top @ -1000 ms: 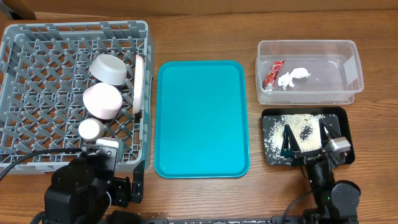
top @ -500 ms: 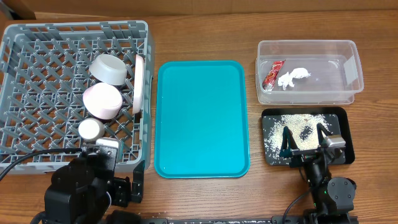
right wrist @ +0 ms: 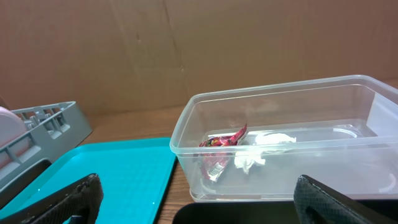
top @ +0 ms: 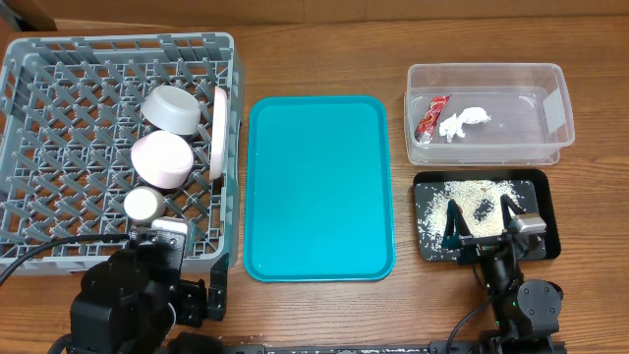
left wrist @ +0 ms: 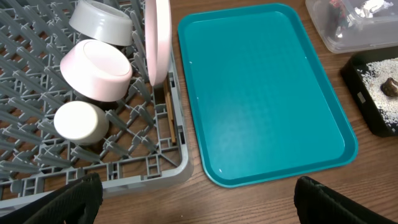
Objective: Sort waste into correct bins and load items into the dishwasher
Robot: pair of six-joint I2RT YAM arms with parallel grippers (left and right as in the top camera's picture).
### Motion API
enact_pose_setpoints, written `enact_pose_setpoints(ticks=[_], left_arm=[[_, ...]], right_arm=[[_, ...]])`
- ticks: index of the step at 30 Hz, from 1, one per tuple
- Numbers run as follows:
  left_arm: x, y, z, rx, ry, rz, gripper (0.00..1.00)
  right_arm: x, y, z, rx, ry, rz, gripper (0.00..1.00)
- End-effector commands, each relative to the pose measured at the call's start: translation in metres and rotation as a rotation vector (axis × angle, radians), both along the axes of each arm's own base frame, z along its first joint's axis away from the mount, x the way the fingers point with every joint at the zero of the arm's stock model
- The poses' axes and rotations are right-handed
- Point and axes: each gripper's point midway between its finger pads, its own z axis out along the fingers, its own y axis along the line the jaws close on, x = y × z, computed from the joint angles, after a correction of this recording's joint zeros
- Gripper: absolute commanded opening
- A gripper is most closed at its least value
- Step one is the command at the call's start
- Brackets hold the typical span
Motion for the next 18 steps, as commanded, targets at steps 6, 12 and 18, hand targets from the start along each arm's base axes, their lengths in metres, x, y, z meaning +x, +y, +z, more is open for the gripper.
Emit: enact_pose_setpoints(ticks=[6,12,18], left_arm=[[-0.004,0.002,-0.004,0.001,0.02,0.011,1.0],[-0.004,0.004,-0.002,-0.002,0.004,0.027,1.0],[0.008,0.01,0.007,-0.033,-0.133,0.08,1.0]], right_arm=[[0.0,-0.002,-0.001,-0.001,-0.005,-0.012,1.0],[0.0,-0.002,-0.001,-0.001,-0.005,-0.012,1.0],[0.0,-0.002,-0.001,-0.001,-0.005,-0.012,1.0]])
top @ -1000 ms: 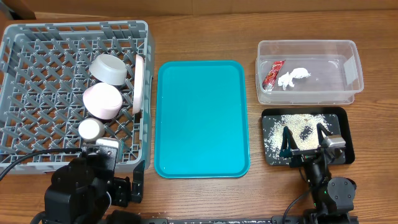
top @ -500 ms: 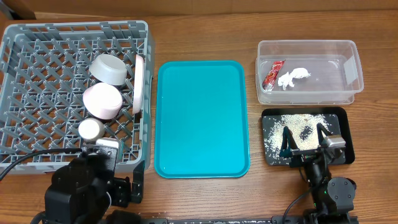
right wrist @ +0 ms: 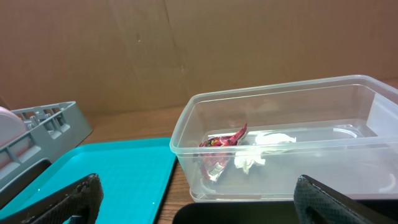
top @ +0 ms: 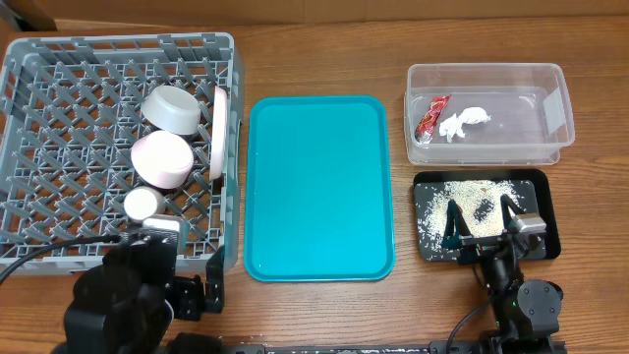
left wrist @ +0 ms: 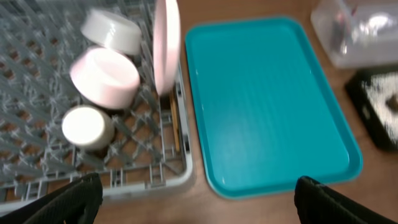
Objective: Sort waste into correct bins and load items into the dishwasher
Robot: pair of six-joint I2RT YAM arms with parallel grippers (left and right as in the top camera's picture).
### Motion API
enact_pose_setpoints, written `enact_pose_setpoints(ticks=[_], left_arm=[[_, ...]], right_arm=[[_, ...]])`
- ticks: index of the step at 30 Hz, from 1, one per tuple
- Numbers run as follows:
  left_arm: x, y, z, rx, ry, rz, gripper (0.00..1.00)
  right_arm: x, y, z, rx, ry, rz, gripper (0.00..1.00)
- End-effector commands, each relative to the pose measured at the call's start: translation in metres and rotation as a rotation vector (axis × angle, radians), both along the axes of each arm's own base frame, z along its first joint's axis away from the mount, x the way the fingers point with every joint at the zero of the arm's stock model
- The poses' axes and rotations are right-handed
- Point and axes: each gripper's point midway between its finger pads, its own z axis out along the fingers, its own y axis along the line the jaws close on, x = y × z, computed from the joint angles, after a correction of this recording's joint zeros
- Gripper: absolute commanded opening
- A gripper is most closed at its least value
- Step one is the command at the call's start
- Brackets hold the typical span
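The grey dish rack at the left holds a grey bowl, a pink bowl, a white cup and a pink plate standing on edge. The teal tray lies bare in the middle. A clear bin at the back right holds a red wrapper and a crumpled white tissue. In front of it, a black tray carries white grains and dark bits. My left gripper is open and empty at the rack's near right corner. My right gripper is open and empty over the black tray.
The rack's front wall and the teal tray's near corner lie just ahead of my left fingers. A brown cardboard wall stands behind the clear bin. Bare wooden table runs along the back.
My left gripper has drawn back a little from the rack, so its view takes in more of the rack and tray, blurred. The right gripper and all objects are where they were.
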Motion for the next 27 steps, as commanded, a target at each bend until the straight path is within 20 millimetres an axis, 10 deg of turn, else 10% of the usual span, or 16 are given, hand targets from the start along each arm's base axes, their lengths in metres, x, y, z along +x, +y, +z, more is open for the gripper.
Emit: enact_pose_setpoints(ticks=[1,27], left_arm=[[0.003,0.005,-0.001,-0.022,-0.087,0.039,1.0],[0.08,-0.003,-0.063,-0.128,-0.816,0.045,1.0]], right_arm=[[0.0,-0.002,-0.001,-0.001,-0.005,-0.012,1.0],[0.0,-0.002,-0.001,-0.001,-0.005,-0.012,1.0]])
